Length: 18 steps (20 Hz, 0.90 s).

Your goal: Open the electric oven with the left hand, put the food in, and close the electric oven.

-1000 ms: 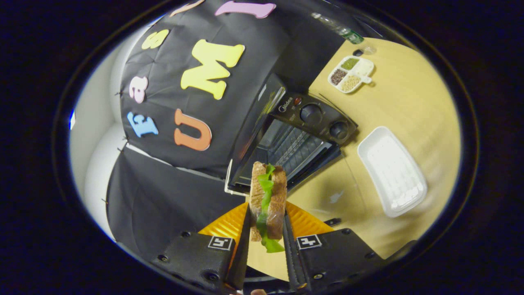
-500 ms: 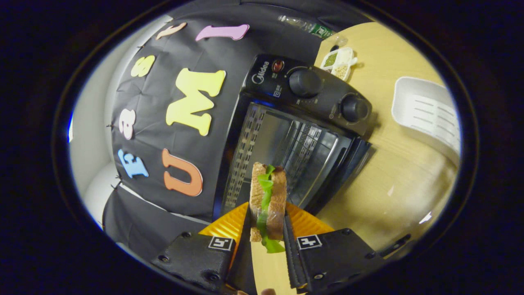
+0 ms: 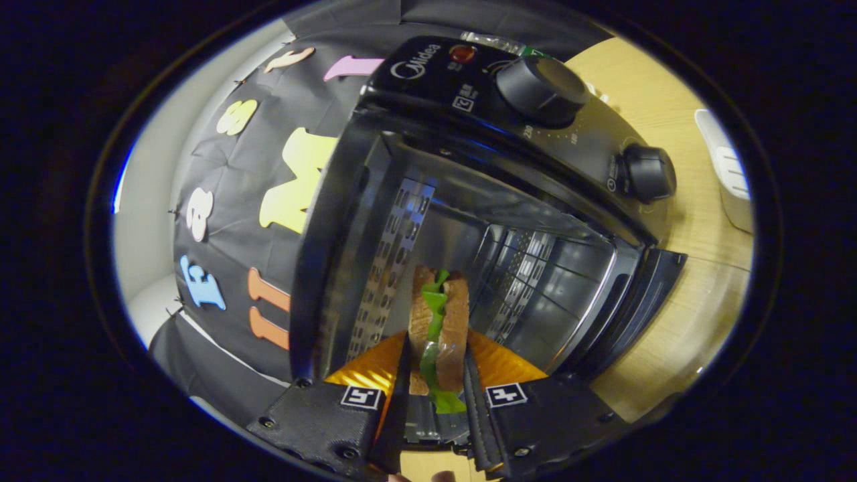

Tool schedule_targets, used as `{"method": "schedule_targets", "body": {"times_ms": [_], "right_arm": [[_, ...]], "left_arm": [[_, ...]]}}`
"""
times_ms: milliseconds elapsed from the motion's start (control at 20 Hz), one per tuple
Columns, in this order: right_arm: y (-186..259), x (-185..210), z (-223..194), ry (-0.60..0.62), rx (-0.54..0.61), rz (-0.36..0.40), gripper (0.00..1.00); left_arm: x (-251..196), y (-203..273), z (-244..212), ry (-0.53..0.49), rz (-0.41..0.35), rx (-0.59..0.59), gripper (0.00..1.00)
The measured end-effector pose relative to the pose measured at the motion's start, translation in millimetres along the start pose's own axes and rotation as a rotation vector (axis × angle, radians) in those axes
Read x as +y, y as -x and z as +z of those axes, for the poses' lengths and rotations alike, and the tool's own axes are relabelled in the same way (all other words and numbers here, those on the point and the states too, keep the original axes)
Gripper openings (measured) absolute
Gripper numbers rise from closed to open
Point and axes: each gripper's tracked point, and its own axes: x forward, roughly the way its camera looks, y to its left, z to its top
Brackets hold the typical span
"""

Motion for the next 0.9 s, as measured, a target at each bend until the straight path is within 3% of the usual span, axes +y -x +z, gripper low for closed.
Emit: {"method": "schedule_targets", "body": {"times_ms": [400, 600, 700, 800, 900], "right_arm": [[-2.2, -6.5, 0.5, 0.119, 0.019, -0.025, 0.42], [-2.7, -2.3, -4.2, 0.220, 0.047, -0.022, 0.57], [1.9, 2.0, -0.5, 0.292, 0.020, -0.020, 0.69], [1.3, -1.6, 7.5, 0.407, -0.016, -0.050, 0.93], [-2.8, -8.0, -0.8, 0.505, 0.024, -0.081, 0.96]], "left_arm": [[-0.8, -3.0, -7.5, 0.026, -0.017, 0.016, 0.92], [-9.0, 0.2, -3.8, 0.045, -0.049, 0.001, 0.92], [-9.9, 2.4, -1.8, 0.054, -0.059, -0.007, 0.92], [-6.2, 2.1, -2.1, 0.050, -0.054, -0.006, 0.92], [-8.0, 1.6, -4.6, 0.050, -0.050, 0.000, 0.92]]}}
